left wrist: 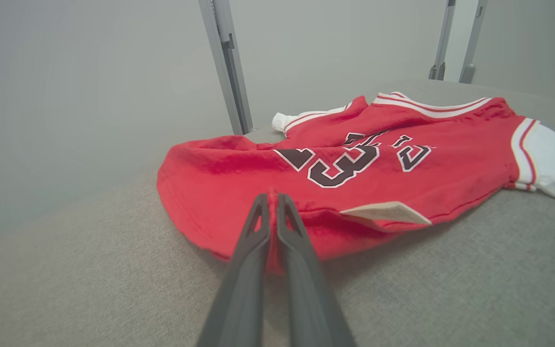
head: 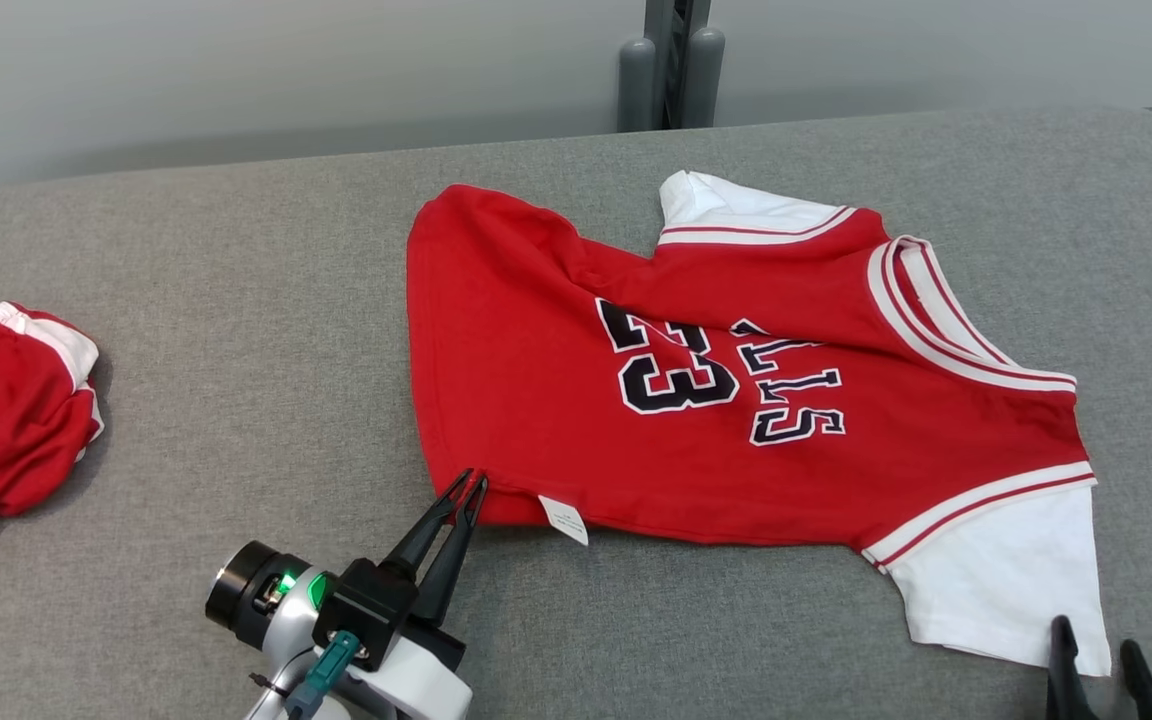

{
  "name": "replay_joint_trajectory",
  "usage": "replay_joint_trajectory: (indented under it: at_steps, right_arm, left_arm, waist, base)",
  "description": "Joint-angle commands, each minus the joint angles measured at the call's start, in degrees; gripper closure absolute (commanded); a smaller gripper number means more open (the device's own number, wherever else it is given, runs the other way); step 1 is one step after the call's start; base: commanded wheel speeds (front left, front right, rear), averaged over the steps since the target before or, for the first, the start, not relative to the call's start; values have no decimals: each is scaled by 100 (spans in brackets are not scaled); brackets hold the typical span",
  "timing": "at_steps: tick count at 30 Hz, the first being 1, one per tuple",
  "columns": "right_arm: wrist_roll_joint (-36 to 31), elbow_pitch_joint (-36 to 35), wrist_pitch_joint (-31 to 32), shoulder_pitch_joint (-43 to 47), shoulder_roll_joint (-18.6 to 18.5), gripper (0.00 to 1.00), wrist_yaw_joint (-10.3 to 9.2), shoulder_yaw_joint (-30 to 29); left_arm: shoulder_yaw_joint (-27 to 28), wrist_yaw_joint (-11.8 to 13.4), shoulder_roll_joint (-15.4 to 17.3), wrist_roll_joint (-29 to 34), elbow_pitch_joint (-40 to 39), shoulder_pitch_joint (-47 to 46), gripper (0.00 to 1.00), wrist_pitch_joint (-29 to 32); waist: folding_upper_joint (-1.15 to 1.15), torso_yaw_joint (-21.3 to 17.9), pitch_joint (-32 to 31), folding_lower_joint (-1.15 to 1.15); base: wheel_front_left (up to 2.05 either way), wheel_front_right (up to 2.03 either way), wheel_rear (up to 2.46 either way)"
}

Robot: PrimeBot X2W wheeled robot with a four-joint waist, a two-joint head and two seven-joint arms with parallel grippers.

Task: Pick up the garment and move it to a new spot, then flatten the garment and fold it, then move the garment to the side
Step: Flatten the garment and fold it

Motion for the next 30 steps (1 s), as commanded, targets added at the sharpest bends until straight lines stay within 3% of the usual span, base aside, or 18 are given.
replay_joint_trajectory:
  at_steps: [1,7,8,9,10,15,30]
  right_arm:
    - [41,118,-5,-29,-20,0,1,43]
    - [99,447,22,-94,0,0,1,229]
    - [132,448,22,-111,3,13,1,246]
    - [158,453,22,-130,4,64,1,256]
    - [171,448,22,-155,12,100,1,279]
    - [235,196,14,-172,-5,100,4,366]
    - [-127,-1888,148,-603,-133,100,2,590]
  left_arm:
    - [37,27,26,-2,-26,-33,100,-20]
    - [86,5,11,-20,-6,-80,100,-20]
    - [91,3,8,-17,-4,-84,100,-20]
    - [93,0,1,-14,-3,-92,100,-20]
    - [94,-4,-7,-12,-2,-95,100,-20]
    - [133,-5,-31,-27,-22,-123,100,-20]
    - [385,34,-36,-52,-513,-129,100,-20]
  waist:
    - [0,6,7,0]
    - [0,30,48,0]
    - [0,31,55,0]
    - [0,36,62,0]
    - [0,42,65,0]
    - [0,70,72,0]
    - [0,51,-153,0]
  base:
    - [0,0,0]
    - [0,0,0]
    - [0,0,0]
    - [0,0,0]
    - [0,0,0]
    - [0,0,0]
    - [0,0,0]
